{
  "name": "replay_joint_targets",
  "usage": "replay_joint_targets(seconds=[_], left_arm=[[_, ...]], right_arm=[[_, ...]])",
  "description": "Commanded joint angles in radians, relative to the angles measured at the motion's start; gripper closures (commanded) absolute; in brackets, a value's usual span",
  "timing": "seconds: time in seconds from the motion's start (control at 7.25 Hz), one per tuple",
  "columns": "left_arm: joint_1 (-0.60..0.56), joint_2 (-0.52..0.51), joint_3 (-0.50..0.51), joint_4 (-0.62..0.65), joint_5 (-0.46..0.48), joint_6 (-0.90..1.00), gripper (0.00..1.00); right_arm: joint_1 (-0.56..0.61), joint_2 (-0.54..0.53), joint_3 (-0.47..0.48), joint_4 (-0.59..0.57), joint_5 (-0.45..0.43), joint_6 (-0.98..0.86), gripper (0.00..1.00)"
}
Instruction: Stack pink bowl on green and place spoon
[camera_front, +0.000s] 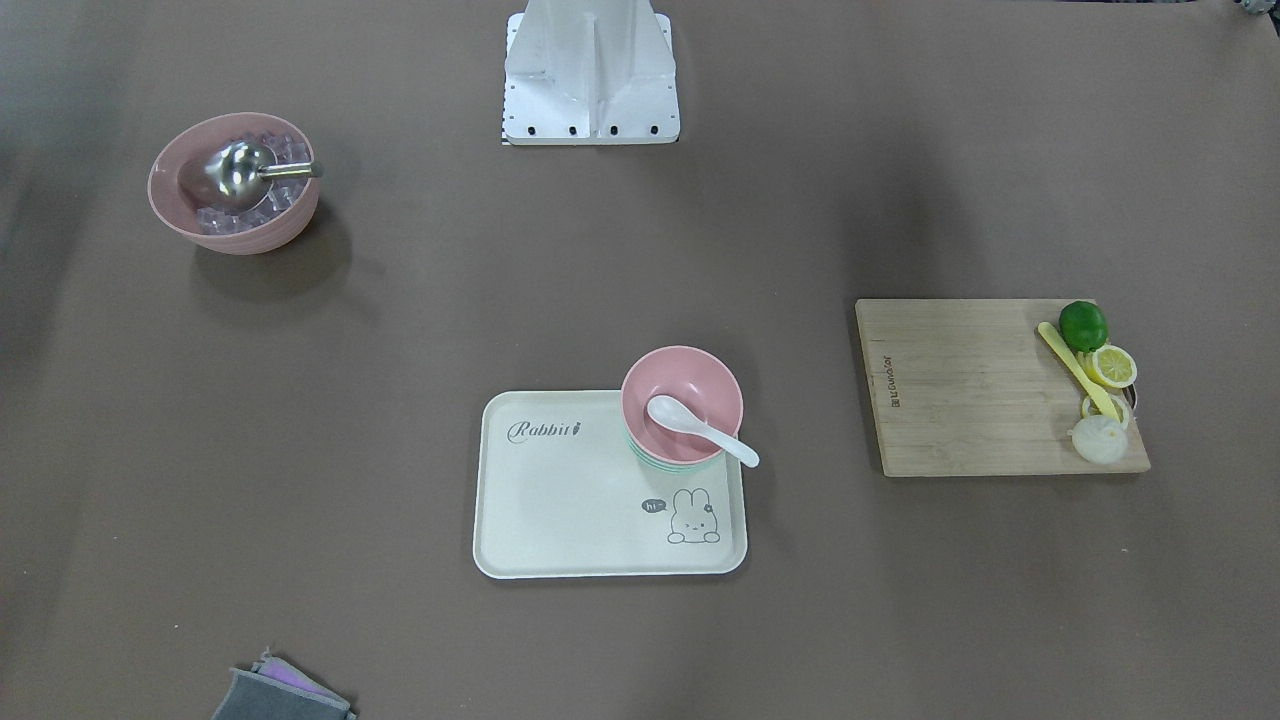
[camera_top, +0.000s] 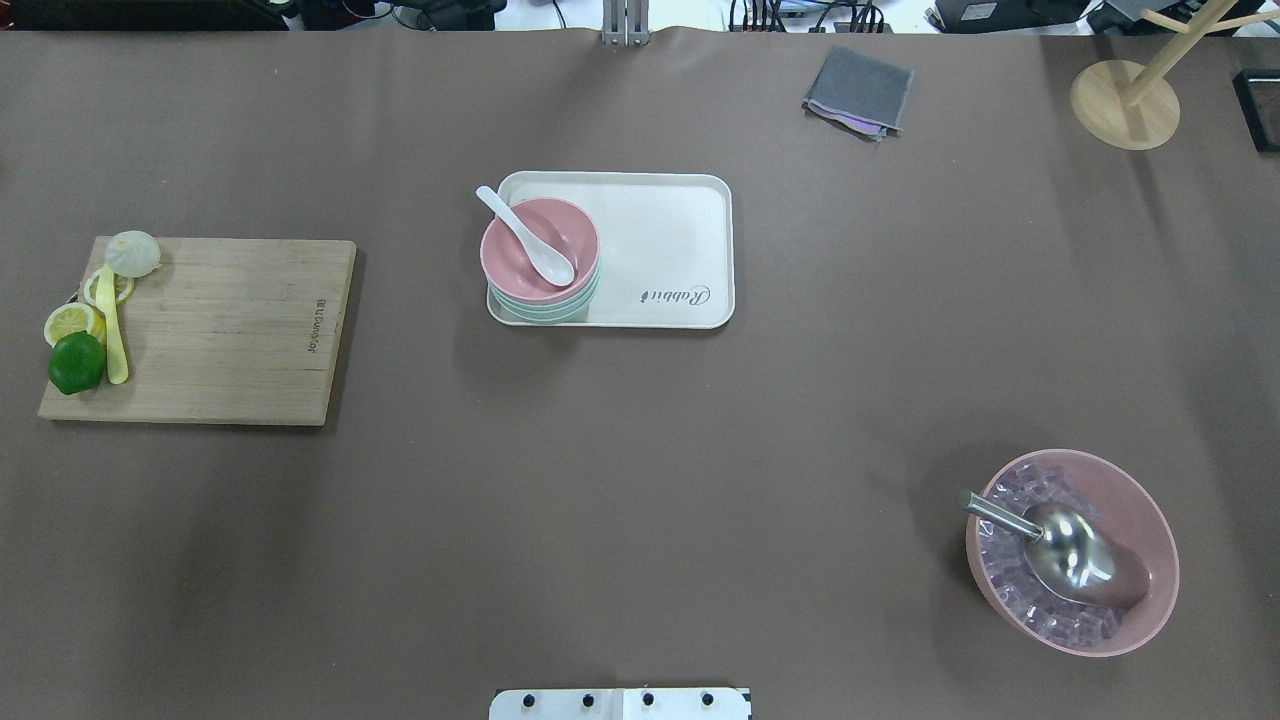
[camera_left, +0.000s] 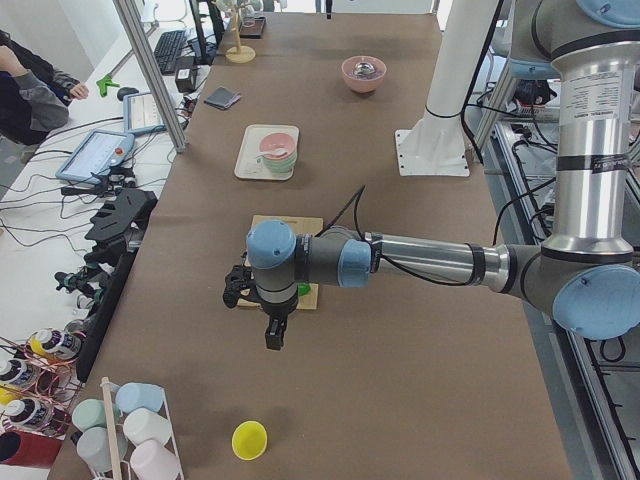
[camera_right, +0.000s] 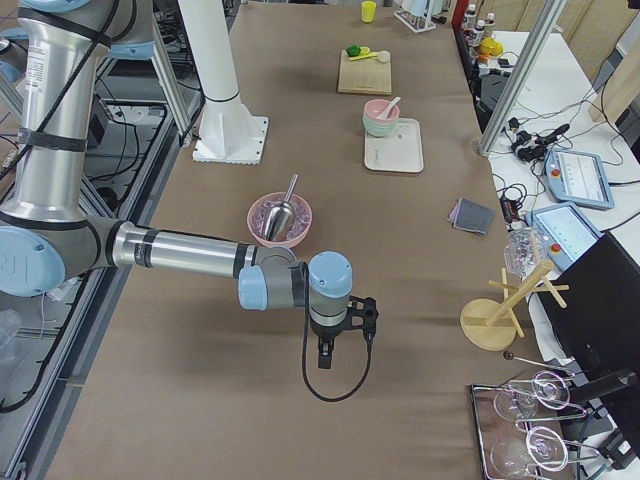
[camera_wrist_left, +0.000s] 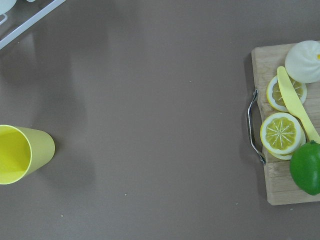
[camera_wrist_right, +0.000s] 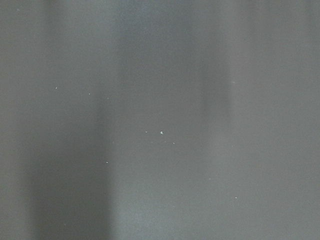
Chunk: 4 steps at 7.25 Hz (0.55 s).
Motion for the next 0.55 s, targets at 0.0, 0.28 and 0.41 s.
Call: replay_joint_targets(seconds=[0.0, 0.28, 0.41], left_arm=[[0.0, 0.001, -0.001, 0.0, 0.0, 0.0, 0.02], [-0.002, 0.001, -0.001, 0.003, 0.0, 0.0, 0.02], [-0.002, 0.002, -0.002, 0.002, 0.0, 0.0, 0.02]], right_arm=[[0.001, 0.02, 0.009, -0.001, -0.003, 0.005, 0.0], [0.001, 0.026, 0.012, -0.012, -0.003, 0.005, 0.0], [0.001, 0.026, 0.018, -0.012, -0.003, 0.005, 0.0]])
